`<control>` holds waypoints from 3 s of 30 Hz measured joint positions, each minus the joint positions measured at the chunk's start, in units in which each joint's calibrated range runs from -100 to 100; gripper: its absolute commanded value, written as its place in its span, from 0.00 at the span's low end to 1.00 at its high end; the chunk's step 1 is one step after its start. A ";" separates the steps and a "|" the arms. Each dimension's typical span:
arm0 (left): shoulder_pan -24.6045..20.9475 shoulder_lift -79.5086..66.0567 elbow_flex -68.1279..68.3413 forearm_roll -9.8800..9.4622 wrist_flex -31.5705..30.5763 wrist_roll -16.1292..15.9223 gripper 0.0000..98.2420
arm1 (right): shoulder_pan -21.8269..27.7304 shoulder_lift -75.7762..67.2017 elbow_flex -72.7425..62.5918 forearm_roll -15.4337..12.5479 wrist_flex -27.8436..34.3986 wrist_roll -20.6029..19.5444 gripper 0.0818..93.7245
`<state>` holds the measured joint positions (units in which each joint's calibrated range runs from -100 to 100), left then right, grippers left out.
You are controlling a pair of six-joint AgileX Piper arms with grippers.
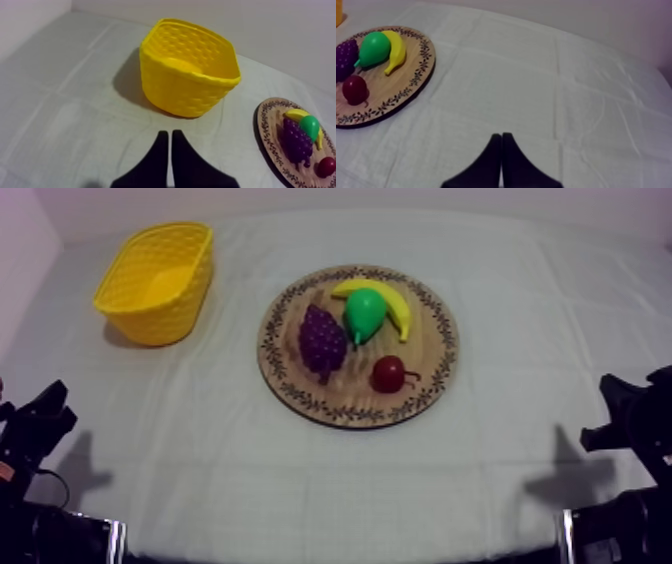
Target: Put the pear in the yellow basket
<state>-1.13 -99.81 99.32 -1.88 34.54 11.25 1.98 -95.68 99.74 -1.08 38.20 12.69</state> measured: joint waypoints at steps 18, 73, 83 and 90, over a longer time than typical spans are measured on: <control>0.00 0.00 0.00 0.00 0.00 0.19 0.00 | 0.00 0.00 0.00 0.00 0.04 0.00 0.00; 34.31 114.54 -109.91 -3.96 24.86 13.92 0.06 | -0.03 0.00 0.00 0.00 0.04 0.00 0.00; 33.72 124.81 -107.95 -2.53 23.41 11.91 0.32 | -0.03 0.00 0.00 0.00 0.04 0.00 0.00; 34.25 124.62 -106.35 -5.32 23.08 13.84 0.85 | -0.03 0.00 0.00 0.00 0.04 0.00 0.00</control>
<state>33.12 24.81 -7.02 -7.20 57.62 25.09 1.95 -95.68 99.74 -1.08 38.25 12.69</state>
